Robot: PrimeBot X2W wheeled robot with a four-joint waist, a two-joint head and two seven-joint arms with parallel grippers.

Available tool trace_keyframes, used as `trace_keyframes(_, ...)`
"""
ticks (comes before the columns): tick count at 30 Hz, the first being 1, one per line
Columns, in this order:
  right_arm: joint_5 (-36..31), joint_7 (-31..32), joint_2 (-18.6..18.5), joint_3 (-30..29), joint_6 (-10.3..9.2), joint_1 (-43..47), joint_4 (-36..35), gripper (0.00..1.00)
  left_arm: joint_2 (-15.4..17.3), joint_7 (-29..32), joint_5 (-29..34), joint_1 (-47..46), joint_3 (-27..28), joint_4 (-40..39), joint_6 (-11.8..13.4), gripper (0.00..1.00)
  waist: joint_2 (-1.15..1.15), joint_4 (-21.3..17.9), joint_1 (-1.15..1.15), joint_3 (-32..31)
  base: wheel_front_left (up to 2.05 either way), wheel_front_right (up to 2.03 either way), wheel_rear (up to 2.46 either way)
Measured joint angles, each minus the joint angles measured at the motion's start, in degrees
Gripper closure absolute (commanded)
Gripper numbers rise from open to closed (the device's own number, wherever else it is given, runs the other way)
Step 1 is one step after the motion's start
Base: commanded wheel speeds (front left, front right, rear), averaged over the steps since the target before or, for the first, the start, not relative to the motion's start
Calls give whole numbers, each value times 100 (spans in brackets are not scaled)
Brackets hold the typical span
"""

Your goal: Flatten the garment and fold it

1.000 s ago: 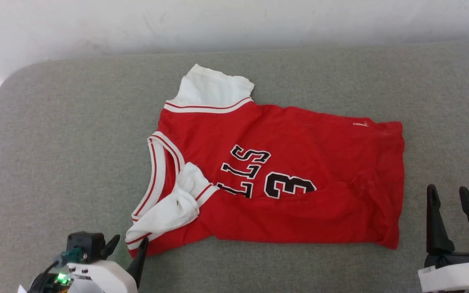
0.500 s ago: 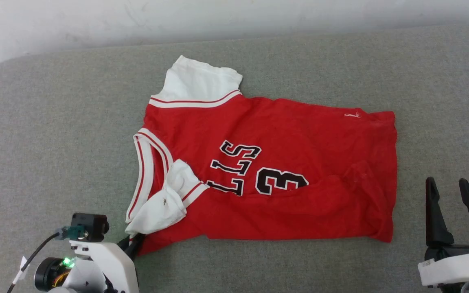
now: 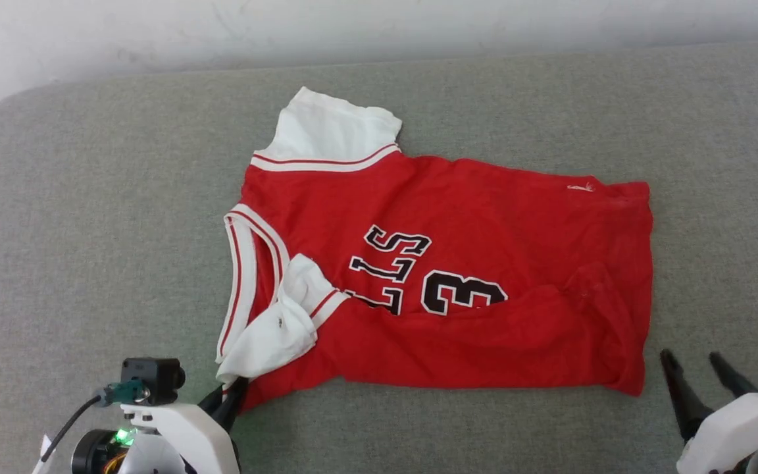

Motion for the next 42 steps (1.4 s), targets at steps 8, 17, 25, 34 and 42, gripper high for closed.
trace_keyframes(8, 269, 341, 4, 194, 0, 21, 366, 0, -16, 0, 9, 42, -82, -58, 24, 100, 0, 92, 0, -1, 0, 0, 0)
trace_keyframes(17, 346, 314, -1, 255, 0, -237, 1062, 0, -8, 25, 7, 42, -105, -99, 42, 100, 0, 152, 0, 36, 0, 0, 0)
trace_keyframes(25, 432, 401, -11, 387, 9, -573, 1354, 100, 13, 24, -4, 33, -107, -130, 68, 100, 0, 154, -1, 154, 0, 0, 0)
trace_keyframes(34, 439, 327, 30, 80, 11, -693, 1227, 100, 2, -35, -198, -26, -27, -140, 68, 100, 0, 142, -1, 217, 0, 0, 0)
trace_keyframes(42, 268, 832, 23, -525, 8, -640, 200, 100, 69, 136, -709, 271, 320, -794, 122, 100, 0, 78, 0, 101, 0, 0, 0)
